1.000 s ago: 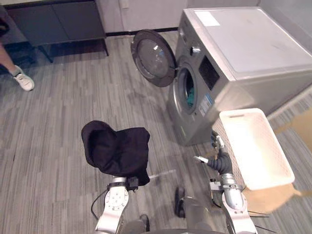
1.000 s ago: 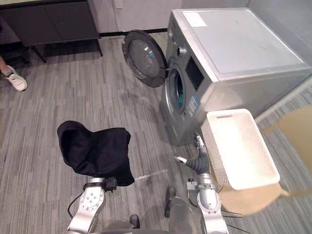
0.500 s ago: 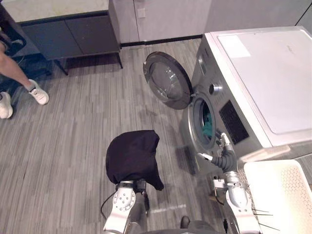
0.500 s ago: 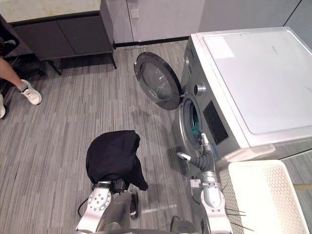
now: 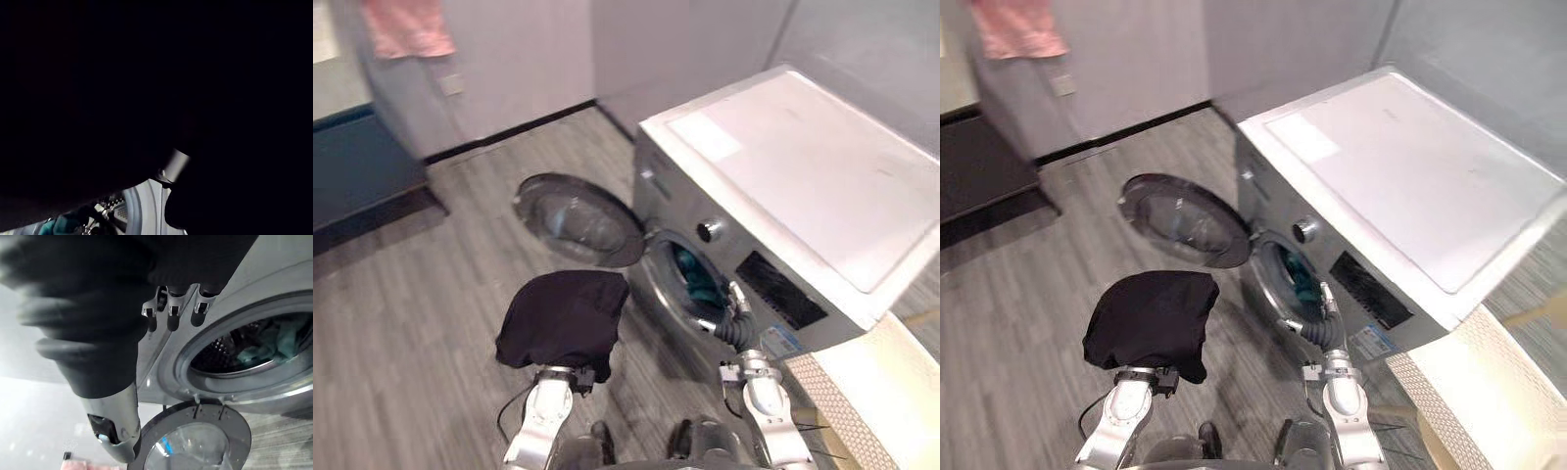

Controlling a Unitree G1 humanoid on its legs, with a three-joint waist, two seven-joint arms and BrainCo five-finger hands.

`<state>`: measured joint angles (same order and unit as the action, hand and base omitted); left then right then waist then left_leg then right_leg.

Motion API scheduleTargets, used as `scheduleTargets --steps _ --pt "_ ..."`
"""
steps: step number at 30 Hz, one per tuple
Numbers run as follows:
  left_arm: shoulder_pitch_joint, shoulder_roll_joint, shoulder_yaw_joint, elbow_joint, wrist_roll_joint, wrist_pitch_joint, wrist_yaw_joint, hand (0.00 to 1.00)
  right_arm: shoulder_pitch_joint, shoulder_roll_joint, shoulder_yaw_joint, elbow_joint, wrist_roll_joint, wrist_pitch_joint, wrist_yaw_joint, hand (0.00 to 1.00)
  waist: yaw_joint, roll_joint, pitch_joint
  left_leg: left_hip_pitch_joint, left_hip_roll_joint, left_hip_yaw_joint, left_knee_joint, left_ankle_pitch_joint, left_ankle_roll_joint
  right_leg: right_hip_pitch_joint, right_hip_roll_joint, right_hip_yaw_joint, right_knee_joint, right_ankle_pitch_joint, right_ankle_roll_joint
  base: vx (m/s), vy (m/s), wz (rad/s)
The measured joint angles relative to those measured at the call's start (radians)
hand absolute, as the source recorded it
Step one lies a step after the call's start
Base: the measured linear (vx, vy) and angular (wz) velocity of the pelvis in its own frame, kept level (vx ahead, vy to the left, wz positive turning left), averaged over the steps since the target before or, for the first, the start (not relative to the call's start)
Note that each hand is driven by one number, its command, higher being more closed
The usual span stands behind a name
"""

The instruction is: Pick up the laundry basket with both hands and put the clothes into the washing machine.

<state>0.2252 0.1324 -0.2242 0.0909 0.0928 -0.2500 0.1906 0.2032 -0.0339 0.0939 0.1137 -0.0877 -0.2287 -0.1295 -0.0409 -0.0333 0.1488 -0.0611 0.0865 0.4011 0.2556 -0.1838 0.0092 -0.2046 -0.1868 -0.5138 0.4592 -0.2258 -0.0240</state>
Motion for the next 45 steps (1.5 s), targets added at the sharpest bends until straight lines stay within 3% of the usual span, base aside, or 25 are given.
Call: scheduleTargets --steps 1,2,4,5,6,9,11,12,13,14,16,20,23,25,27,32,35,40,45 --pt "0.007 -0.002 0.001 0.005 0.007 -0.001 -0.017 1.0 0.021 0.002 -0.002 -0.001 0.0 -0.001 0.001 0.0 0.0 -0.002 -0.001 0.002 0.011 0.019 0.056 -0.047 -0.017 0.017 0.041 0.016 -0.065 0.007 -0.022 0.25 -0.064 -0.46" --pt "0.003 -0.012 0.0 0.033 0.016 0.0 -0.02 1.0 0.03 -0.006 -0.008 0.006 0.0 0.0 0.0 0.0 0.0 0.029 0.006 -0.01 0.049 0.018 0.135 -0.079 -0.033 0.038 0.067 0.028 -0.08 0.007 -0.02 0.26 -0.062 -0.51" --pt "0.005 -0.025 0.001 0.083 0.022 0.002 -0.037 1.0 0.054 -0.011 -0.009 0.019 0.003 0.003 -0.001 0.0 0.004 0.053 0.012 -0.09 0.146 0.004 0.412 -0.076 -0.045 0.079 0.123 0.075 -0.118 0.001 -0.025 0.25 -0.076 -0.76" --pt "0.012 -0.03 0.016 0.094 0.025 0.006 -0.037 1.0 0.06 -0.017 -0.014 0.019 0.004 0.003 -0.002 0.0 0.004 0.069 0.019 -0.132 0.197 -0.023 0.568 -0.043 -0.043 0.112 0.155 0.102 -0.134 0.003 -0.035 0.28 -0.071 -0.95" --pt "0.012 -0.03 0.022 0.103 0.024 0.007 -0.037 1.0 0.063 -0.017 -0.015 0.02 0.004 0.006 0.004 0.0 0.006 0.068 0.02 -0.156 0.204 -0.045 0.612 -0.052 -0.048 0.121 0.16 0.126 -0.137 0.002 -0.039 0.31 0.009 -1.05" --pt "0.003 -0.052 0.022 0.113 0.025 0.008 -0.036 1.0 0.102 -0.005 0.021 0.019 0.003 0.008 0.003 0.0 0.028 0.057 0.023 -0.206 0.133 -0.201 0.563 -0.098 -0.061 0.139 0.151 0.258 -0.151 0.006 -0.033 0.31 0.117 -1.23" --pt "-0.006 -0.049 0.021 0.117 0.025 0.008 -0.035 1.0 0.104 0.008 0.023 0.021 0.003 0.008 0.001 0.0 0.03 0.046 0.03 -0.213 0.062 -0.332 0.397 -0.111 -0.069 0.139 0.13 0.336 -0.153 0.013 -0.018 0.21 0.225 -1.16" --pt "-0.008 -0.049 0.022 0.117 0.025 0.007 -0.032 1.0 0.104 0.005 0.02 0.022 0.004 0.008 -0.002 0.0 0.03 0.059 0.024 -0.198 0.028 -0.433 0.237 -0.086 -0.087 0.132 0.125 0.388 -0.146 0.01 0.011 0.19 0.294 -1.32" --pt "-0.007 -0.056 0.021 0.121 0.025 0.006 -0.025 1.0 0.102 -0.01 0.008 0.025 0.003 0.003 -0.003 0.0 0.03 0.09 0.026 -0.172 0.035 -0.515 0.107 0.041 -0.123 0.127 0.146 0.442 -0.13 -0.01 0.058 0.18 0.293 -1.31" --pt "-0.018 -0.056 0.02 0.147 0.025 0.006 -0.02 1.0 0.086 -0.001 -0.003 0.057 0.003 0.005 -0.005 0.0 0.031 0.071 0.031 -0.159 0.02 -0.491 0.131 0.026 -0.116 0.126 0.136 0.475 -0.12 -0.017 0.07 0.16 0.286 -1.06" --pt "-0.036 -0.045 0.023 0.187 0.023 0.011 -0.01 1.0 0.09 0.0 -0.052 0.068 0.005 0.01 -0.026 0.0 0.005 0.043 0.02 -0.138 -0.018 -0.426 0.126 -0.001 -0.073 0.104 0.087 0.544 -0.118 -0.016 0.09 0.1 0.296 -0.77" --pt "-0.008 -0.048 0.022 0.191 0.005 0.013 -0.008 1.0 0.091 -0.009 -0.1 0.071 0.017 0.01 -0.044 0.0 -0.001 0.044 0.023 -0.114 -0.035 -0.299 0.145 -0.044 -0.031 0.076 0.058 0.656 -0.114 0.007 0.133 0.05 0.242 -0.85" --pt "-0.006 -0.049 0.042 0.193 -0.023 0.017 0.006 1.0 0.095 -0.013 -0.122 0.092 0.045 0.011 -0.044 0.0 0.0 0.041 0.049 -0.105 -0.025 -0.224 0.201 -0.094 -0.018 0.037 0.059 0.704 -0.051 0.001 0.145 0.01 0.148 -0.79" --pt "-0.02 -0.054 0.073 0.192 -0.051 0.021 0.02 1.0 0.066 -0.015 -0.129 0.1 0.051 0.012 -0.047 0.0 0.001 0.035 0.088 -0.155 -0.006 -0.177 0.296 -0.136 -0.013 -0.048 0.057 0.71 0.055 -0.026 0.179 -0.08 0.061 -0.64" --pt "-0.081 -0.049 0.102 0.193 -0.094 0.022 0.035 1.0 0.019 -0.018 -0.13 0.096 0.061 0.014 -0.048 0.0 -0.001 0.028 0.155 -0.261 0.025 -0.148 0.452 -0.185 -0.008 -0.176 0.048 0.684 0.201 -0.07 0.19 -0.15 0.028 -0.5" --pt "-0.257 -0.053 0.131 0.194 -0.209 0.026 0.085 1.0 -0.086 -0.038 -0.129 -0.014 0.091 0.042 -0.097 0.0 0.001 0.034 0.283 -0.482 0.112 -0.147 0.726 -0.287 0.001 -0.413 0.082 0.665 0.451 -0.132 0.182 -0.22 -0.042 -0.19" --pt "-0.376 -0.073 0.137 0.199 -0.259 0.026 0.116 1.0 -0.189 -0.035 -0.125 -0.097 0.101 0.04 -0.142 0.0 0.003 0.027 0.313 -0.656 0.163 -0.156 0.877 -0.333 -0.006 -0.601 0.081 0.641 0.593 -0.151 0.173 -0.21 -0.038 -0.19" --pt "-0.64 -0.094 0.15 0.224 -0.31 0.026 0.143 1.0 -0.316 -0.018 -0.122 -0.17 0.126 0.037 -0.203 0.0 0.003 0.025 0.375 -0.96 0.215 -0.209 1.078 -0.355 -0.003 -0.896 0.1 0.622 0.782 -0.161 0.162 -0.15 -0.071 -0.05" --pt "-0.885 -0.033 0.163 0.21 -0.316 0.044 0.18 1.0 -0.356 -0.001 -0.115 -0.216 0.129 0.037 -0.221 0.0 -0.005 0.02 0.402 -1.221 0.237 -0.264 1.255 -0.374 -0.003 -1.152 0.118 0.621 0.965 -0.188 0.154 -0.08 -0.115 0.0"
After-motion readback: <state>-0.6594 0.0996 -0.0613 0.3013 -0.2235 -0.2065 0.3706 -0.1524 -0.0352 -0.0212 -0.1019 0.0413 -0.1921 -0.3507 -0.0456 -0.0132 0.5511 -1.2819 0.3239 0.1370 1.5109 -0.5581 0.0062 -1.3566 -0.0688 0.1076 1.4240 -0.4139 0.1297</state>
